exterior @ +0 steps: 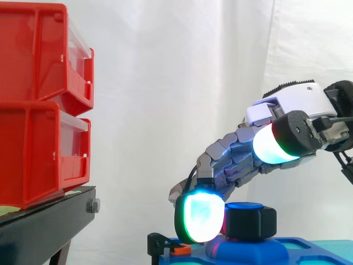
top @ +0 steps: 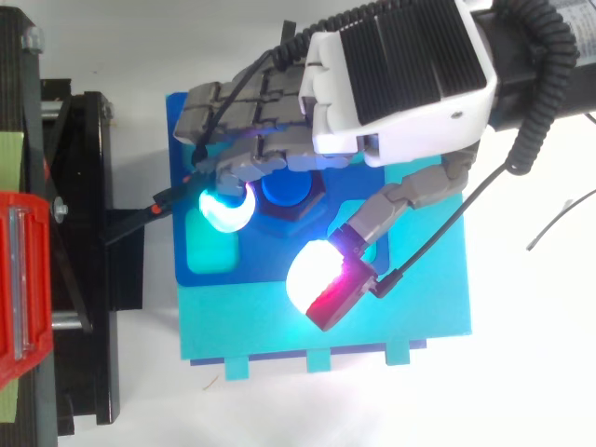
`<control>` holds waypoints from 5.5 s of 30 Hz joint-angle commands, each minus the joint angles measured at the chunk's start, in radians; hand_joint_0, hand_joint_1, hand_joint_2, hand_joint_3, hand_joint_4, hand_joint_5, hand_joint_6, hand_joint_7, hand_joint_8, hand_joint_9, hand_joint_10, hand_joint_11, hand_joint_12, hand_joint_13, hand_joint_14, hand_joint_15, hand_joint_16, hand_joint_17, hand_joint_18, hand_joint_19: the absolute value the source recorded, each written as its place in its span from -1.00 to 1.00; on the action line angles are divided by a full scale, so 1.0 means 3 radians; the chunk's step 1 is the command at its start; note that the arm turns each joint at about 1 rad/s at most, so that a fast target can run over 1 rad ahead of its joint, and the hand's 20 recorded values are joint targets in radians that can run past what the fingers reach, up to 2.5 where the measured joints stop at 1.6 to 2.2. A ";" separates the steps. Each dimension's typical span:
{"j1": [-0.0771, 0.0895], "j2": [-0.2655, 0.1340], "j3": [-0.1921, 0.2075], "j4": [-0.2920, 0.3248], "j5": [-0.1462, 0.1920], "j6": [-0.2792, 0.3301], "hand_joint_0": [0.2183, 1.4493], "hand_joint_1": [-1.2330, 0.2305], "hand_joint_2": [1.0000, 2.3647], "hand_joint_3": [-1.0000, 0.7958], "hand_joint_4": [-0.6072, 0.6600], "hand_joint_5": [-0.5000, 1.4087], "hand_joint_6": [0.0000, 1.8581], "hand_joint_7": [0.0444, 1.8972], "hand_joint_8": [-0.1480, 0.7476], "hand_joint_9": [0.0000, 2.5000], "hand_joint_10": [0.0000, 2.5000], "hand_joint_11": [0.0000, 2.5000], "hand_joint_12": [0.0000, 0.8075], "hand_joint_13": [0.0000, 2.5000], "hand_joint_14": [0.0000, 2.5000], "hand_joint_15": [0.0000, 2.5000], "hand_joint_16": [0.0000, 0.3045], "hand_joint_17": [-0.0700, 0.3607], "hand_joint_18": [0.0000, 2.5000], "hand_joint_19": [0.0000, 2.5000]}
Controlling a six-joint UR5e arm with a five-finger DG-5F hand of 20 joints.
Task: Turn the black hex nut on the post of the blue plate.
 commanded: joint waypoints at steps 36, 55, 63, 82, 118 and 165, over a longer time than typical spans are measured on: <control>-0.0264 -0.0001 0.0000 -0.0006 -0.0289 -0.0040 -0.56 0.32 -1.00 -0.44 0.40 -0.69 -0.46 -0.18 -0.05 -0.79 -1.00 -1.00 -0.07 -0.75 -1.00 -0.96 -0.64 -0.10 -0.74 -0.75; -0.0377 -0.0001 0.0179 -0.0226 -0.0458 -0.0040 -0.56 0.31 -1.00 -0.44 0.40 -0.69 -0.46 -0.18 -0.05 -0.76 -1.00 -1.00 -0.07 -0.71 -1.00 -0.94 -0.65 -0.12 -0.71 -0.74; -0.0316 -0.0001 0.0210 -0.0160 -0.0412 -0.0035 -0.56 0.31 -1.00 -0.44 0.39 -0.68 -0.46 -0.18 -0.04 -0.75 -1.00 -1.00 -0.06 -0.70 -1.00 -0.93 -0.65 -0.12 -0.71 -0.74; -0.0080 -0.0001 -0.0010 0.0081 -0.0105 0.0032 -0.55 0.30 -1.00 -0.44 0.40 -0.68 -0.46 -0.17 -0.03 -0.72 -1.00 -1.00 -0.06 -0.68 -1.00 -0.92 -0.65 -0.12 -0.70 -0.73; -0.0070 -0.0001 -0.0035 0.0101 -0.0105 0.0001 -0.55 0.31 -1.00 -0.44 0.39 -0.68 -0.46 -0.18 -0.02 -0.68 -1.00 -1.00 -0.06 -0.65 -1.00 -0.92 -0.65 -0.12 -0.68 -0.73; -0.0295 -0.0001 0.0210 -0.0047 -0.0391 0.0011 -0.55 0.31 -1.00 -0.44 0.39 -0.68 -0.46 -0.18 0.00 -0.64 -1.00 -1.00 -0.06 -0.63 -1.00 -0.90 -0.65 -0.12 -0.67 -0.73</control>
